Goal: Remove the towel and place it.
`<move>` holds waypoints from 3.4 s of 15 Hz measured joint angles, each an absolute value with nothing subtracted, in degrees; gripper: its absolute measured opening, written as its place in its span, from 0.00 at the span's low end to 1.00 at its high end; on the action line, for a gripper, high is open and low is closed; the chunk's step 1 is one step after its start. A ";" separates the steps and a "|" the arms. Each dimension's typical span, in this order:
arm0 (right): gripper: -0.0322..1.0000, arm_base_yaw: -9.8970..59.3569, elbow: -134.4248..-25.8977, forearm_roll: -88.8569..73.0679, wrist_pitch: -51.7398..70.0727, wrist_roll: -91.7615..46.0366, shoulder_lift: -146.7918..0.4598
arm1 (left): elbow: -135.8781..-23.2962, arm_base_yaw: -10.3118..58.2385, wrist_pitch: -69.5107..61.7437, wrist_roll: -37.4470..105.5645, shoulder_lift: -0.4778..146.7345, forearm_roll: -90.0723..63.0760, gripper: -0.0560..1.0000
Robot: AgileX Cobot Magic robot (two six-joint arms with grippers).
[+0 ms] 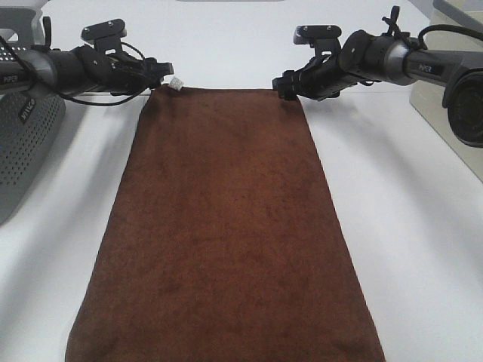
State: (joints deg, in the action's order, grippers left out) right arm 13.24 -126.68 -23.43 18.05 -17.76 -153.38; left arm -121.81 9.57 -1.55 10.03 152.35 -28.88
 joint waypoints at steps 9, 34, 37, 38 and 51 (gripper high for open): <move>0.81 10.49 -126.68 -16.67 45.89 -13.69 -138.08 | -132.70 9.57 -35.70 9.22 142.27 -12.03 0.74; 0.82 2.64 -82.45 -9.17 68.75 -5.61 -75.00 | -98.49 -3.09 -64.52 -0.69 94.77 2.46 0.75; 0.82 2.64 -67.78 -9.17 66.98 -5.50 -61.02 | -81.30 -3.09 -59.30 -2.01 79.98 2.58 0.75; 0.82 2.64 -62.97 -9.11 65.89 -5.33 -56.15 | -75.46 -3.09 -57.64 -2.29 73.80 2.58 0.75; 0.82 2.64 -30.14 -8.48 60.68 -5.79 -3.15 | -34.84 -3.09 -57.35 -2.35 5.73 3.90 0.75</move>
State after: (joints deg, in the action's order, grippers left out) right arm 2.64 -30.14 -8.48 60.68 -5.79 -3.15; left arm -34.84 -3.09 -57.35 -2.35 5.73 3.90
